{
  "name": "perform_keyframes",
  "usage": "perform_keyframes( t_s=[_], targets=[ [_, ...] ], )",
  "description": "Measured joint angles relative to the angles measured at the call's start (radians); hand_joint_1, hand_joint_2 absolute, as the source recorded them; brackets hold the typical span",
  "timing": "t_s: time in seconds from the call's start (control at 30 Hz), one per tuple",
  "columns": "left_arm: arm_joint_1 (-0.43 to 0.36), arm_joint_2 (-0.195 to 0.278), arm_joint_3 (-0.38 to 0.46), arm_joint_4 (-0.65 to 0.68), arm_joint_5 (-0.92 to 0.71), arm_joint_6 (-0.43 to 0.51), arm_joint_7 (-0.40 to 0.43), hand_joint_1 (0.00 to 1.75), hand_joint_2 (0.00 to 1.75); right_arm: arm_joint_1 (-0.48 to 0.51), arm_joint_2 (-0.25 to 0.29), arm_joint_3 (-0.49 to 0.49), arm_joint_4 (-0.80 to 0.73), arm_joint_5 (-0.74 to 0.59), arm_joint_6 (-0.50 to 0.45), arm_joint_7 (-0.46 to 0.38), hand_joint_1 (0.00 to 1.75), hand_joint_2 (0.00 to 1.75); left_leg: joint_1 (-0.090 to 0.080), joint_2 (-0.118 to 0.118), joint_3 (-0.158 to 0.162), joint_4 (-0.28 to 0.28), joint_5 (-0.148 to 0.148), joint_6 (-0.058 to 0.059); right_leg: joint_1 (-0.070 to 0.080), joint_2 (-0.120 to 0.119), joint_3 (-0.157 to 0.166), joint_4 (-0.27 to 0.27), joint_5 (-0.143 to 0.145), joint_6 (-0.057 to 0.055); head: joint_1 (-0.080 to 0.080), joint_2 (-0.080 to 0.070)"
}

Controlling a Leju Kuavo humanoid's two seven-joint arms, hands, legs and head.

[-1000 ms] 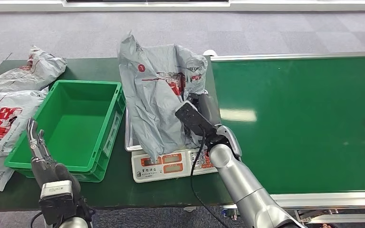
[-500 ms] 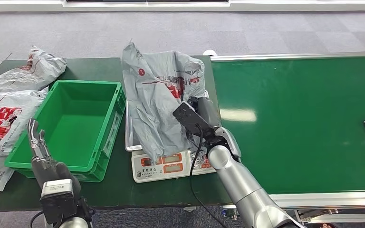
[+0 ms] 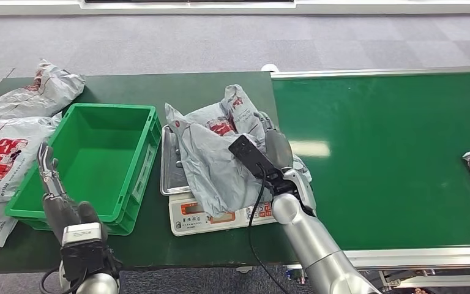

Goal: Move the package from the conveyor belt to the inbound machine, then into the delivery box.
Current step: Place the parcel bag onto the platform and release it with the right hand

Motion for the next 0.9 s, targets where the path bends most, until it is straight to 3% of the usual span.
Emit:
perform_keyframes(
  t_s=[0.47,0.6,0.7,0.8,0.9],
  targets=[
    [-0.009,-0.004,-0.01,-0.001,0.011,0.014,-0.014,0.0,0.0,0.086,0.0,-0.02,-0.187,0.072,-0.046,-0.043,0.0,0.0,0.0,0.0,0.0,0.0,0.0,0.0,0.0,0.0,0.0,0.0,0.0,0.0,0.0,0.0],
    [-0.02,-0.004,-0.015,-0.008,-0.012,-0.014,-0.017,0.0,0.0,0.136,0.0,-0.021,-0.296,0.159,-0.2,-0.127,0.0,1.75,0.0,0.0,0.0,0.0,0.0,0.0,0.0,0.0,0.0,0.0,0.0,0.0,0.0,0.0],
    [-0.065,0.007,-0.028,-0.004,-0.177,-0.122,0.074,0.0,0.0,0.199,0.0,-0.012,-0.425,0.263,-0.304,-0.164,0.0,1.75,0.0,-0.001,0.0,0.0,0.0,0.0,0.0,-0.002,0.0,0.0,0.0,0.0,0.0,0.0],
    [-0.168,0.045,-0.055,0.054,-0.384,-0.25,0.19,0.0,0.0,0.273,-0.003,0.011,-0.563,0.326,-0.377,-0.177,0.0,1.75,0.0,-0.002,-0.001,0.0,0.0,0.0,0.0,-0.003,0.0,-0.001,0.0,0.0,0.0,0.0],
    [-0.282,0.091,-0.077,0.165,-0.411,-0.286,0.217,0.0,0.0,0.323,-0.017,0.03,-0.653,0.327,-0.425,-0.183,0.0,1.75,0.0,0.0,0.0,0.0,0.001,-0.001,0.0,-0.002,-0.001,0.0,0.002,-0.002,0.0,0.0]
  ],
)
